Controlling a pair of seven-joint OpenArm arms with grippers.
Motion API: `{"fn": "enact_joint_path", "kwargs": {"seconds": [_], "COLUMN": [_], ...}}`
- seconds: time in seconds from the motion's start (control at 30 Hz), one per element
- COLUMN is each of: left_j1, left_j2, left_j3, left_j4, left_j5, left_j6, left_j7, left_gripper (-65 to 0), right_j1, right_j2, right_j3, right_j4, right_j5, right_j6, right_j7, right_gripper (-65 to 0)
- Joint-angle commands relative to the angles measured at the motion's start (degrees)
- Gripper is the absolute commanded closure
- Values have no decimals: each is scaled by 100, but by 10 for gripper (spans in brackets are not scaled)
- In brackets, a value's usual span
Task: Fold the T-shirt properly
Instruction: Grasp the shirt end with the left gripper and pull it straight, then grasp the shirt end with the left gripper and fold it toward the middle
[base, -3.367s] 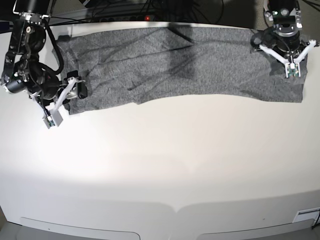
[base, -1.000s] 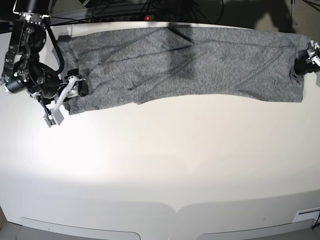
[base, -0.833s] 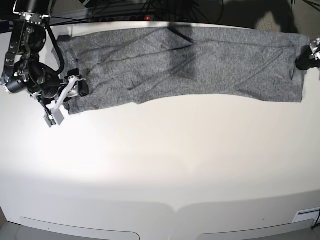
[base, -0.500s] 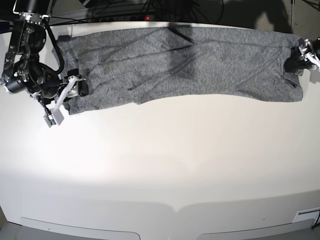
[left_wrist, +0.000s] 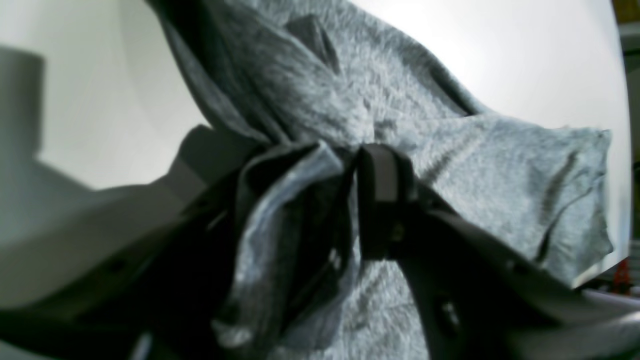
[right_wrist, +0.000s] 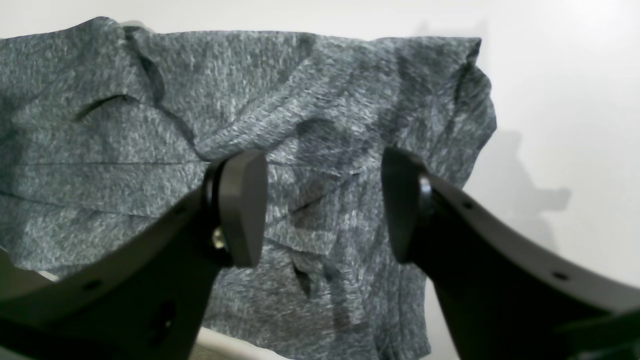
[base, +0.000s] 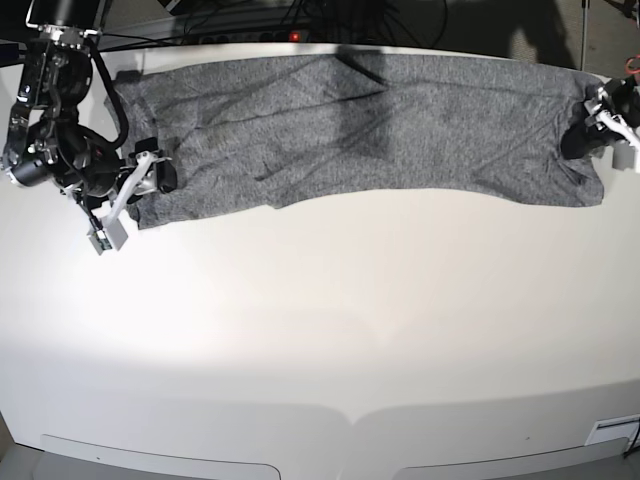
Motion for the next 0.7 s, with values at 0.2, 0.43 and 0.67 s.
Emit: {"fn": "enact_joint_path", "kwargs": {"seconds": [0.2,0.43,0.67], "left_j1": [48,50,48], "left_j2": [-122,-584,-872], "left_j3": [-39,-81,-81], "left_j4": [24,24,24], "left_j5": [127,540,1331], "left_j6": [69,105,826], "left_j7": [105,-765,-1368], "left_gripper": [0,0,0], "right_j1": [76,76,76], "right_j2": [90,90,90], "right_j3": [35,35,35], "right_j4": [85,85,85], "right_j5": [55,57,57], "right_j6": [0,0,0], "right_j7": [46,46,50], "right_gripper": [-362,-362,-362]}}
